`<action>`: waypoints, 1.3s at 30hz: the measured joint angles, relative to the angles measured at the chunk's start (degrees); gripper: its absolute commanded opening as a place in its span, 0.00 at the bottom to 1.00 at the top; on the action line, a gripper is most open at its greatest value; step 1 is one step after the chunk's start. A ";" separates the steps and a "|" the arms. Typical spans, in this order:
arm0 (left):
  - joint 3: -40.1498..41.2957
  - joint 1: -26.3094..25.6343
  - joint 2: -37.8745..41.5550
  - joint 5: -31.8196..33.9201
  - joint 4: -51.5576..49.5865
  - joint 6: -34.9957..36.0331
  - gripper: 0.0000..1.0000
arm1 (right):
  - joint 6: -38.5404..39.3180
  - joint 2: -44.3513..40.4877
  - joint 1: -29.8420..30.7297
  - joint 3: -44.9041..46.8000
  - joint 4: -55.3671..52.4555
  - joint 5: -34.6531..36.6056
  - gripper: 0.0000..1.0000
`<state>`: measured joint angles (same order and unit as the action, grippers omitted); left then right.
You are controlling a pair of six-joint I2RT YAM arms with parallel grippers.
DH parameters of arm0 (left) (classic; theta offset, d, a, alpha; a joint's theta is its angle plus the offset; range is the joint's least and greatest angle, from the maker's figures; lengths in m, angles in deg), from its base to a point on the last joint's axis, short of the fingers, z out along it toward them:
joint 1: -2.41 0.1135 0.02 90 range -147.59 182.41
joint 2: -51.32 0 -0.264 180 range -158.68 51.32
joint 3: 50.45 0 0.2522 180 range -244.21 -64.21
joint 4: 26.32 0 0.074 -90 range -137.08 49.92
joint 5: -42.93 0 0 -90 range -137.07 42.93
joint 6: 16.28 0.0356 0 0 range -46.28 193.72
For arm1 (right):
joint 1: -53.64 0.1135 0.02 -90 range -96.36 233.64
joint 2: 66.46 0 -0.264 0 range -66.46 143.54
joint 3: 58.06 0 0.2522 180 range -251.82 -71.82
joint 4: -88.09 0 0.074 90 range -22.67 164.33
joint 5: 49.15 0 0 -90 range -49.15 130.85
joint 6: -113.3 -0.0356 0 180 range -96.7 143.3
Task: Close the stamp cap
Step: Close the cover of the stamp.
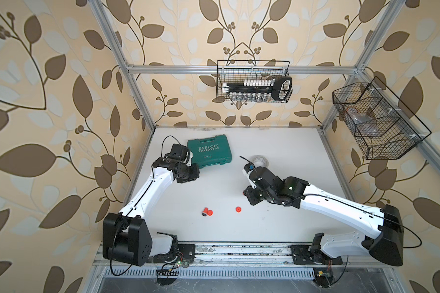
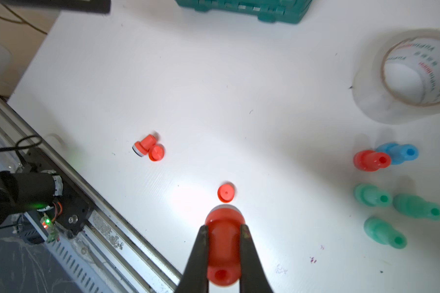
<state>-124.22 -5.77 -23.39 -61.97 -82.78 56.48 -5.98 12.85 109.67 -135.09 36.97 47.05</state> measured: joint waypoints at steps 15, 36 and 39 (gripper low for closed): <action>2.95 0.07 1.68 -2.91 2.80 -3.76 0.08 | -2.03 16.20 4.44 -1.84 -0.52 -0.46 0.00; 2.95 0.42 2.03 -2.84 3.48 -3.78 0.08 | -1.53 23.93 5.16 -5.49 -0.61 3.72 0.00; 2.95 0.42 2.03 -2.84 3.48 -3.78 0.08 | -1.36 24.50 5.18 -5.55 -0.61 3.72 0.00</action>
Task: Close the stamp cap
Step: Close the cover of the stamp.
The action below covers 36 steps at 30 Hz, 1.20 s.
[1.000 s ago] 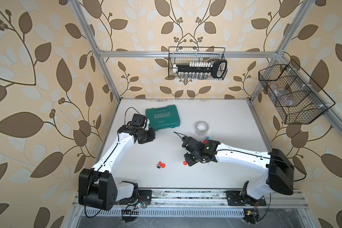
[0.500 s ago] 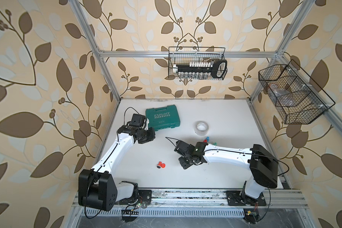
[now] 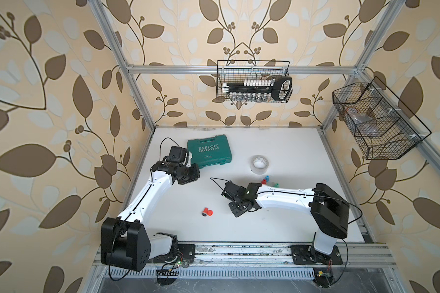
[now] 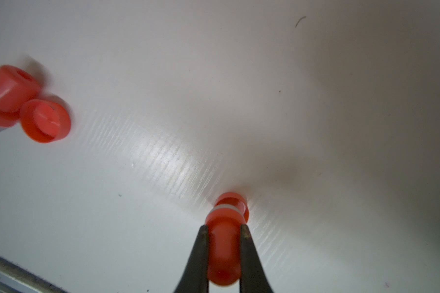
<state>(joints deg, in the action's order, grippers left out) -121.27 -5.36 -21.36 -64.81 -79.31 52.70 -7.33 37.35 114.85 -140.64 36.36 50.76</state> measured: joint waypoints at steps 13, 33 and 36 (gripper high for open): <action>0.00 0.00 0.00 0.02 -0.02 0.00 0.08 | -0.02 0.33 0.09 0.00 0.02 0.24 0.00; 0.00 0.00 0.00 0.09 -0.02 0.02 0.08 | -0.24 0.33 0.13 1.03 0.42 1.20 0.00; 0.00 0.00 0.00 0.11 -0.02 0.02 0.08 | -0.31 0.33 0.20 1.44 0.61 1.03 0.00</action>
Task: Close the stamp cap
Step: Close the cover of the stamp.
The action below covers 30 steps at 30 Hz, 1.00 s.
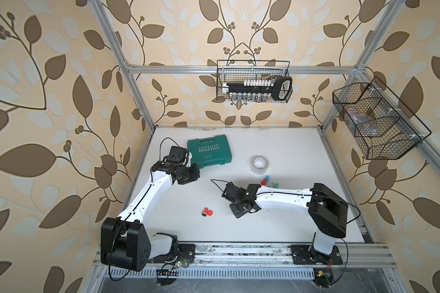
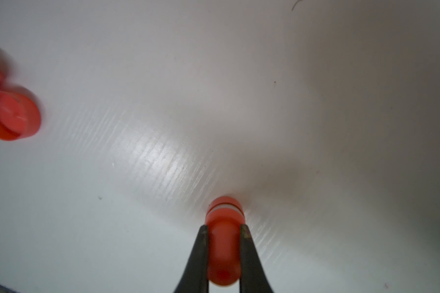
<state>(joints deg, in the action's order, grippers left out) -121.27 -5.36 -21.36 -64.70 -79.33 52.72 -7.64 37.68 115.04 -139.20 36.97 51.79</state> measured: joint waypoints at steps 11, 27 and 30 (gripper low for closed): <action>0.00 0.00 0.00 0.00 0.00 -0.02 0.08 | -0.44 0.00 0.48 0.31 0.74 -0.96 0.00; 0.00 0.00 0.00 0.00 -0.02 0.00 0.08 | -1.49 2.95 0.13 -1.75 1.70 -3.93 0.00; 0.00 0.00 0.00 0.00 -0.02 0.00 0.08 | -1.70 3.37 0.13 -1.90 3.06 -4.28 0.00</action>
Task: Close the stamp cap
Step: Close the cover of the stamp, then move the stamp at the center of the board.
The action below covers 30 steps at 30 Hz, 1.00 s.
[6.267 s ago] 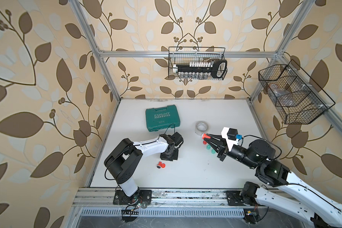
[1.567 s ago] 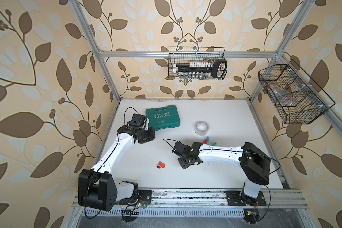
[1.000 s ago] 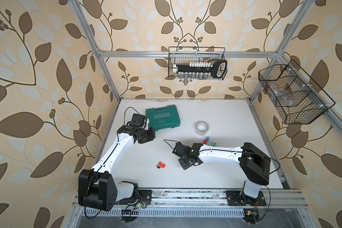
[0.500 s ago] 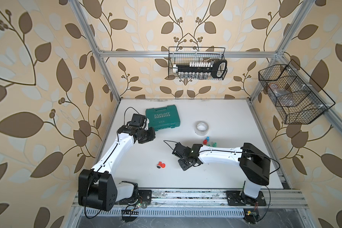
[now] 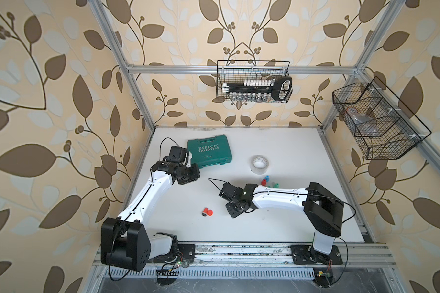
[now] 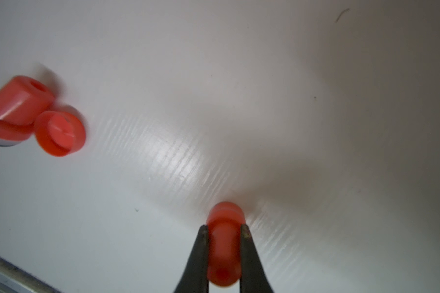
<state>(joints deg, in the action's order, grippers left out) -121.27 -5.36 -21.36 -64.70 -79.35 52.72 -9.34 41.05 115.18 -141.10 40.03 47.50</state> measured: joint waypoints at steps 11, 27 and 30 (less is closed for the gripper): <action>0.00 0.00 0.00 0.00 0.00 0.00 0.09 | -0.83 0.39 0.42 -0.11 1.29 1.42 0.00; 0.00 0.00 -0.02 0.00 -0.02 0.00 0.09 | -1.49 1.60 2.51 -1.11 0.42 6.36 0.00; 0.00 0.00 -0.02 0.00 -0.02 0.00 0.09 | -1.49 2.43 2.93 -1.99 0.44 7.98 0.00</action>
<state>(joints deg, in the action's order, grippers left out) -121.27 -5.36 -21.38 -64.70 -79.37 52.72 -10.83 43.47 118.10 -143.09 40.46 55.48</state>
